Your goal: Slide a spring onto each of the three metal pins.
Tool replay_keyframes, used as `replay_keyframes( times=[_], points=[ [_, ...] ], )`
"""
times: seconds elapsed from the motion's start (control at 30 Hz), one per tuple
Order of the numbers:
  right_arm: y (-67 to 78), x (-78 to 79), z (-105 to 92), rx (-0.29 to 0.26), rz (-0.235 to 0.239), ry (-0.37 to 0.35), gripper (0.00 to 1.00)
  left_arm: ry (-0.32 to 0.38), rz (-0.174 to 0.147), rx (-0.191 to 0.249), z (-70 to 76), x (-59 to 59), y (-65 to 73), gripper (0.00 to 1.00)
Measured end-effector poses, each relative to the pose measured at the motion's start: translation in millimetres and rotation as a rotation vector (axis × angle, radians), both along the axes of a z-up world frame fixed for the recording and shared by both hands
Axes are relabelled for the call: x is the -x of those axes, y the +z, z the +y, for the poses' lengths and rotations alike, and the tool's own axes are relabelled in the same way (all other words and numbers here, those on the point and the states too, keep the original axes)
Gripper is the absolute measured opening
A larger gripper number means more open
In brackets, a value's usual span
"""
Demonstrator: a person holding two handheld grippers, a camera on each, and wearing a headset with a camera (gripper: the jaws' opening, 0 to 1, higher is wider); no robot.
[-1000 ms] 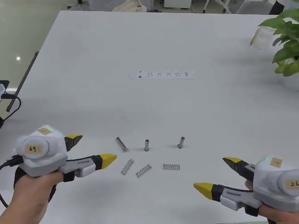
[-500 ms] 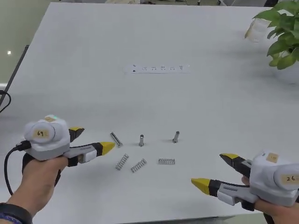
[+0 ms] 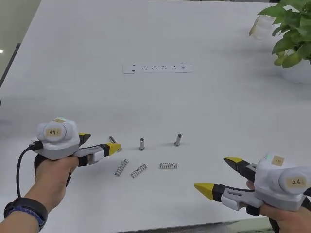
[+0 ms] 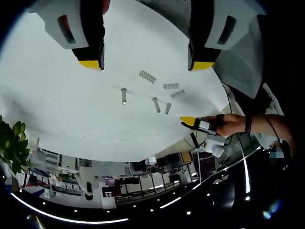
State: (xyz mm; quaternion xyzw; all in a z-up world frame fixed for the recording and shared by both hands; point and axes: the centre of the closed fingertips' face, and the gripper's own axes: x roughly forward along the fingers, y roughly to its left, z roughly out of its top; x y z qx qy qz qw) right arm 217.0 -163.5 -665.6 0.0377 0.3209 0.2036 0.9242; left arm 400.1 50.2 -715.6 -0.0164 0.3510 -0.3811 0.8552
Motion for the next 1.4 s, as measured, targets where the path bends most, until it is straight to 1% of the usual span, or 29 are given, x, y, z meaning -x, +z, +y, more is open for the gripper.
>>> replay_keyframes(
  times=[0.03, 0.23, 0.47, 0.57, 0.63, 0.7, 0.73, 0.93, 0.97, 1.2, 1.4],
  points=[
    [-0.2, 0.0, -0.2, 0.000, 0.000, 0.000, 0.70, 0.007, 0.008, 0.000, -1.1, -0.9, -2.8, 0.60],
    [-1.5, 0.8, -1.2, 0.000, 0.006, 0.002, 0.70, 0.021, 0.030, -0.003, -9.3, -4.0, -13.0, 0.57],
    [-3.1, 1.7, -2.1, -0.001, 0.012, -0.001, 0.69, 0.038, 0.064, -0.008, -17.5, -3.9, -26.1, 0.52],
    [-3.6, 1.7, -3.0, -0.002, 0.014, -0.005, 0.68, 0.048, 0.076, -0.016, -19.1, -4.4, -30.7, 0.50],
    [-4.2, 2.0, -3.3, -0.004, 0.016, -0.006, 0.68, 0.062, 0.086, -0.013, -20.8, -5.5, -33.1, 0.48],
    [-4.8, 2.3, -3.0, -0.002, 0.019, -0.004, 0.68, 0.071, 0.090, -0.018, -21.8, -6.7, -35.6, 0.46],
    [-4.7, 2.2, -2.6, -0.002, 0.019, -0.003, 0.68, 0.076, 0.098, -0.022, -22.9, -7.1, -38.6, 0.46],
    [-6.2, 2.2, -3.5, 0.001, 0.024, -0.001, 0.68, 0.093, 0.127, -0.031, -26.2, -7.6, -47.8, 0.40],
    [-6.5, 2.2, -3.7, 0.002, 0.025, -0.001, 0.68, 0.099, 0.132, -0.038, -26.3, -7.7, -50.0, 0.40],
    [-7.4, 1.6, -5.7, 0.001, 0.029, -0.003, 0.67, 0.123, 0.153, -0.048, -28.4, -9.5, -56.4, 0.35],
    [-8.6, 1.4, -5.8, 0.001, 0.034, -0.002, 0.67, 0.151, 0.154, -0.058, -27.8, -18.4, -58.6, 0.29]
  ],
)
